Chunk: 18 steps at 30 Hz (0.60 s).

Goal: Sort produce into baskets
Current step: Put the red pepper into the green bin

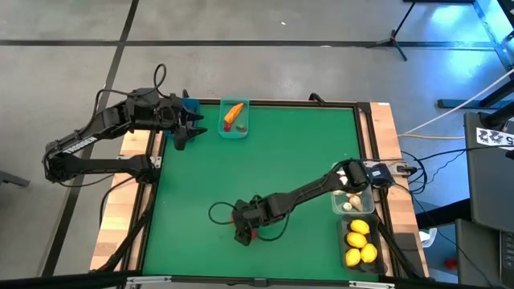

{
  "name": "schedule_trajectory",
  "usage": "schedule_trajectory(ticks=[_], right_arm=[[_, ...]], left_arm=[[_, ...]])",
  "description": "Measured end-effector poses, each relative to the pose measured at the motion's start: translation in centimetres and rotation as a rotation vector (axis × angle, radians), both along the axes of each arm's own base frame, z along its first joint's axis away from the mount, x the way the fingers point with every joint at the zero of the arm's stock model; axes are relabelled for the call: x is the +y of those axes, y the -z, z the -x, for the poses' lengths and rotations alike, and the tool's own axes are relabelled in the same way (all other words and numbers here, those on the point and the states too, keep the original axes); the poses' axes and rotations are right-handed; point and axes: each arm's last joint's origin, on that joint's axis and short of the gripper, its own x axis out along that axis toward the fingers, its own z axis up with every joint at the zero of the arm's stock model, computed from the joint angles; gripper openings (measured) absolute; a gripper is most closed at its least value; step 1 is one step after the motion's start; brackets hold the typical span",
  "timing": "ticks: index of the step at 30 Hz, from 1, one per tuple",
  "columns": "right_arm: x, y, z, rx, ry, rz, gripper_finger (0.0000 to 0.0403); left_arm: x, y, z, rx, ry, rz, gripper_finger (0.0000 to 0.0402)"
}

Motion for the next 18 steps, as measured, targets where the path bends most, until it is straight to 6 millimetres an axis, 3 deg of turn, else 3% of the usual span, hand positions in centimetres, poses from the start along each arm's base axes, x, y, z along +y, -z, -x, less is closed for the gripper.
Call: schedule_trajectory(ticks=[9, 18], right_arm=[[0.9, 2.6, 0.5, 0.084, 0.132, 0.033, 0.0312], [1.2, 2.9, 0.9, 0.091, 0.18, 0.082, 0.0171]], left_arm=[[0.0, 0.0, 0.0, 0.0, 0.0, 0.001, 0.0276], [0.0, 0.0, 0.0, -0.001, 0.0, -0.001, 0.0276]])
